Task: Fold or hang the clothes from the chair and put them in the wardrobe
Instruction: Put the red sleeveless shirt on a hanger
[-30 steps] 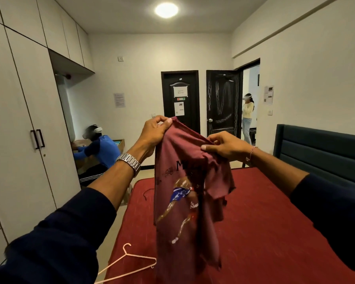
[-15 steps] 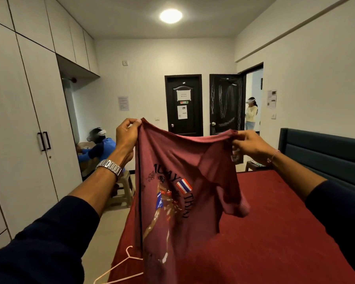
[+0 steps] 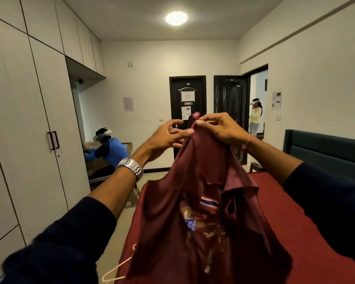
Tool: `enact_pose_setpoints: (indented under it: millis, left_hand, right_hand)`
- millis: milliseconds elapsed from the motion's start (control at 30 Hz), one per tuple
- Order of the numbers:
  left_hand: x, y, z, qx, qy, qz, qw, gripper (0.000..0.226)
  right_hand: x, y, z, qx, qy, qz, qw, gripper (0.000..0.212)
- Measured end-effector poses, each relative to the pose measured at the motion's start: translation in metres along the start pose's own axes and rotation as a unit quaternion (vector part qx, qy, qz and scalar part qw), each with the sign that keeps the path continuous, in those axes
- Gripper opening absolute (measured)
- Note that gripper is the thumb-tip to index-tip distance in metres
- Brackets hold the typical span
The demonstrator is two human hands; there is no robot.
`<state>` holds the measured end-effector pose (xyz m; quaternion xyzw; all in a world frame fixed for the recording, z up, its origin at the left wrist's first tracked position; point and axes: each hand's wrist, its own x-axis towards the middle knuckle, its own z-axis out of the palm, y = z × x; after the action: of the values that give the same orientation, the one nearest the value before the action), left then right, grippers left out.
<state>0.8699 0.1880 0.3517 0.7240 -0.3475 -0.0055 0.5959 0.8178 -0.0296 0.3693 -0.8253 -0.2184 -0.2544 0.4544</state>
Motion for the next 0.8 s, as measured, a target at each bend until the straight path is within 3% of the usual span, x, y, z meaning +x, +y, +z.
enact_pose_setpoints:
  millis: [100,167,233,333,367,433,533,600,700,800]
  left_hand:
    - [0.001,0.011,0.017,-0.010,-0.092,-0.001,0.996,0.040]
    - [0.001,0.009,0.016,0.018,-0.098,0.005,0.995,0.041]
    - [0.001,0.007,0.017,0.096,-0.079,0.013,0.992,0.047]
    - [0.002,0.008,0.021,0.191,-0.047,0.012,0.980,0.051]
    - [0.002,0.009,0.021,0.201,-0.024,0.013,0.979,0.050]
    - [0.005,0.009,0.021,0.223,0.035,0.022,0.974,0.048]
    - [0.010,0.013,0.021,0.271,0.090,0.040,0.958,0.040]
    - [0.013,0.017,0.022,0.294,0.104,0.044,0.949,0.042]
    - [0.015,0.024,0.022,0.307,0.113,0.045,0.944,0.040]
    - [0.016,0.028,0.019,0.286,0.123,0.038,0.949,0.038]
  right_hand:
    - [0.002,-0.010,0.013,-0.020,-0.039,-0.002,0.999,0.018]
    - [-0.001,-0.005,0.016,-0.028,0.000,0.019,0.999,0.018]
    - [-0.012,0.006,0.015,-0.045,0.026,0.040,0.998,0.019]
    - [-0.050,0.025,0.019,-0.004,-0.047,0.089,0.995,0.033]
    - [-0.063,0.032,0.022,-0.019,-0.074,0.084,0.994,0.044]
    - [-0.084,0.044,0.030,-0.128,-0.071,-0.014,0.989,0.059]
    - [-0.103,0.040,0.045,-0.295,-0.034,-0.206,0.932,0.062]
    - [-0.110,0.030,0.058,-0.379,-0.078,-0.263,0.884,0.069]
    - [-0.109,0.035,0.081,-0.506,-0.160,-0.247,0.811,0.085]
    - [-0.103,0.041,0.101,-0.539,-0.194,-0.159,0.804,0.089]
